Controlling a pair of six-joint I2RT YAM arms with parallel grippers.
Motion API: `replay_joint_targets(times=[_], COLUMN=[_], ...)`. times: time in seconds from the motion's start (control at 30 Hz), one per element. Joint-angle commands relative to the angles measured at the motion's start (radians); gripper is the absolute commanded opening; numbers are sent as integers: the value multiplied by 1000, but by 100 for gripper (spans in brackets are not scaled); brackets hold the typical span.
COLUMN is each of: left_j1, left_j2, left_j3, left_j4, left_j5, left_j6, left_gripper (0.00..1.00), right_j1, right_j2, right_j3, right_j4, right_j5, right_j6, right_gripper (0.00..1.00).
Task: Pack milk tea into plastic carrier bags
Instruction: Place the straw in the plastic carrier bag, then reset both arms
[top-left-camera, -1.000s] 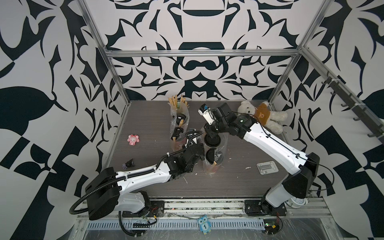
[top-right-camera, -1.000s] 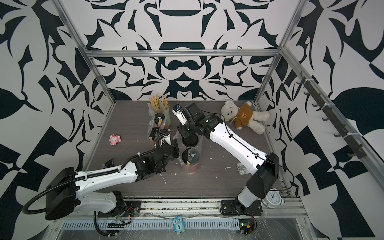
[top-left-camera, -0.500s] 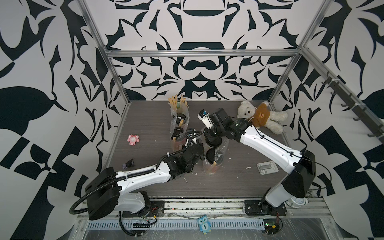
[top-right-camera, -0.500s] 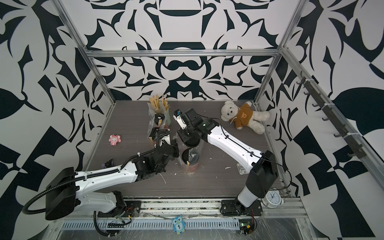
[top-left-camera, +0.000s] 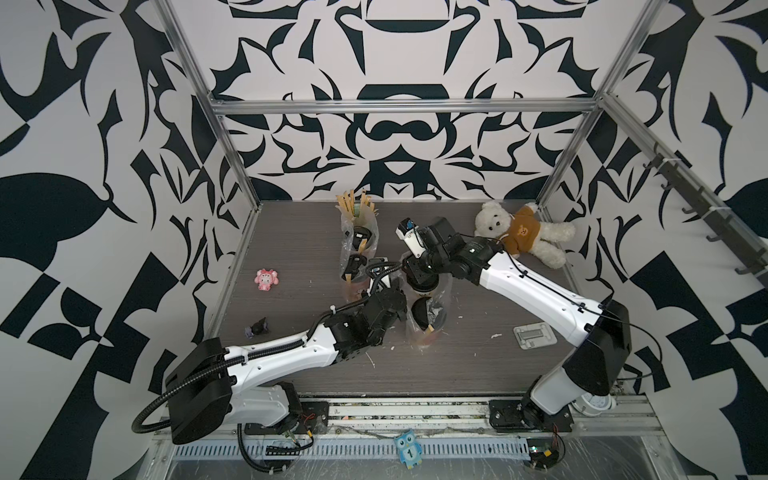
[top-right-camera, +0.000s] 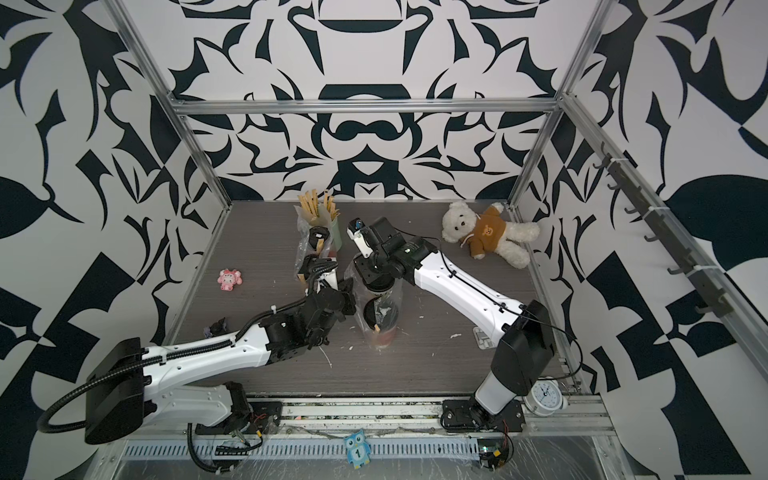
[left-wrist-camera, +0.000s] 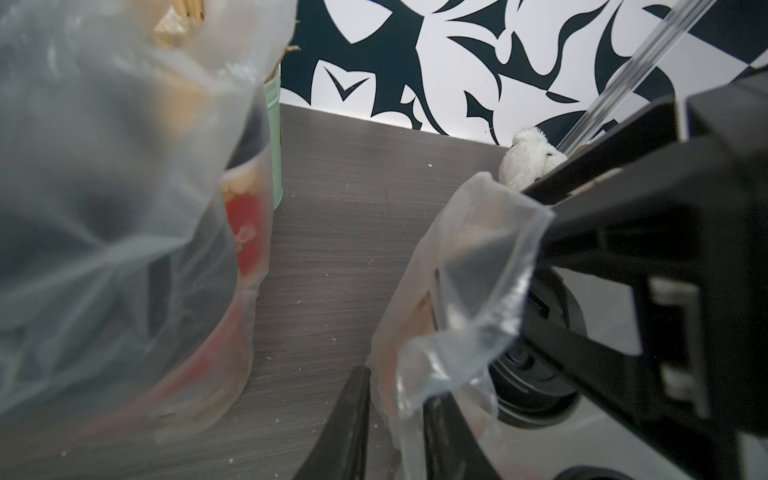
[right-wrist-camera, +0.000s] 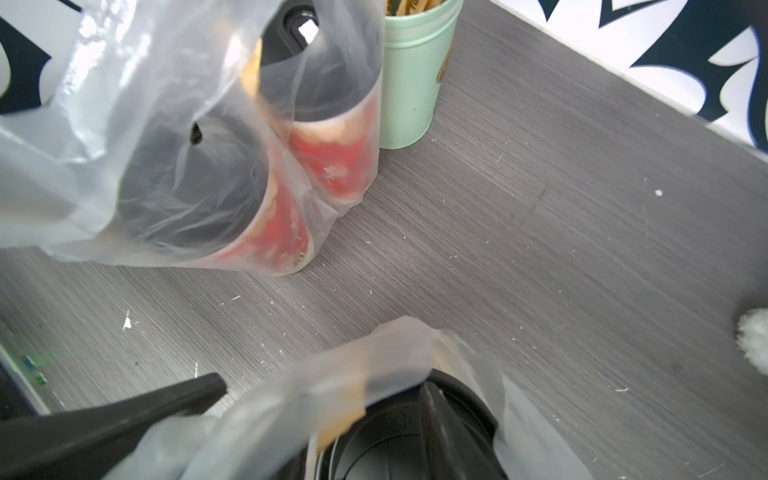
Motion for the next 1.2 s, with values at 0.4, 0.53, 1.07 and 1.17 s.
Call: replay_joint_targets(times=[0.4,0.53,1.07,1.17], left_j1=[-5,-10,-16,-6], left_j2=[-109,-172,-607,-632], left_j3=[-17,-23,10,22], left_j4=[-21,-36,-110,-109], left_j5=[21,20,-108,-234], left_j6=[39,63,424,518], left_gripper=[89,95,99,100], right_j1=[2,3,-187,-278], right_j2=[-205,-250,-374,-378], right_j3=[61,71,132,100], right_j4=[-17,-30,-119,-119], right_j5=[13,32,-54,-84], right_j6=[31,25,0,4], right_gripper=[89,92,99,99])
